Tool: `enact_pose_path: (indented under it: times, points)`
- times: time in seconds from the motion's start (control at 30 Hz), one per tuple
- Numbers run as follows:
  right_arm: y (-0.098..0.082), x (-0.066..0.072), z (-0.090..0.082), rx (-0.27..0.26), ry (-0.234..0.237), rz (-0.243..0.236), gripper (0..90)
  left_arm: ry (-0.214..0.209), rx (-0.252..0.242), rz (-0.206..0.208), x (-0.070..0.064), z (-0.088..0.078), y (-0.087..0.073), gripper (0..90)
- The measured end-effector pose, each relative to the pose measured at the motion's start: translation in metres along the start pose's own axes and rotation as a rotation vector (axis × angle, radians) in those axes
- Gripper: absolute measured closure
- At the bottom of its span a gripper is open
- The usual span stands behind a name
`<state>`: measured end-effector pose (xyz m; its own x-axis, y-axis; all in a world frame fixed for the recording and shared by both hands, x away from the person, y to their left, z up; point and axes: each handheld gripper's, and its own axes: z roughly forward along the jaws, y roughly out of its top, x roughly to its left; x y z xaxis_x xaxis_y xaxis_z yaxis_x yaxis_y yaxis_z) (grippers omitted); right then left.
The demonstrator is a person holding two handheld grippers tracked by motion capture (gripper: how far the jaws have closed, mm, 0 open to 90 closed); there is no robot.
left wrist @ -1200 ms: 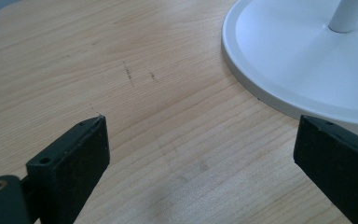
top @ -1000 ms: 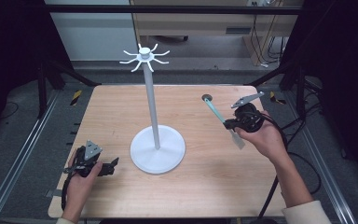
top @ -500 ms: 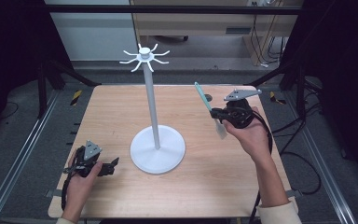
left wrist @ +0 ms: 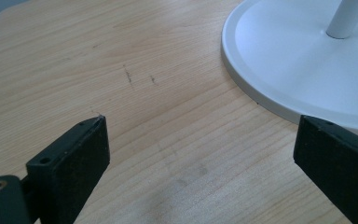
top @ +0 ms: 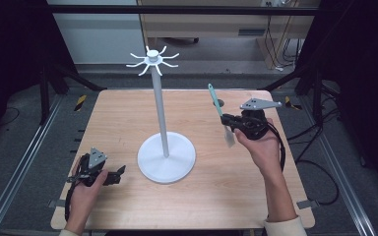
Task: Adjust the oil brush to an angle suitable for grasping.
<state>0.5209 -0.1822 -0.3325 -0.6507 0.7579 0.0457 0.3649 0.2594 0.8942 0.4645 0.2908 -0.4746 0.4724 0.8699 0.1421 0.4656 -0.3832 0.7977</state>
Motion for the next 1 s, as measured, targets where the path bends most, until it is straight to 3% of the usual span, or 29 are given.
enact_pose_path:
  times: [0.63, 1.0]
  points:
    - [0.015, 0.034, -0.015, -0.178, 0.006, -0.020, 82.6, 0.005, -0.002, 0.002, 0.001, 0.000, 0.001, 3.1]
    - [0.024, 0.055, -0.019, -0.230, 0.028, -0.048, 82.6, 0.003, 0.000, 0.005, 0.000, 0.000, 0.001, 3.1]
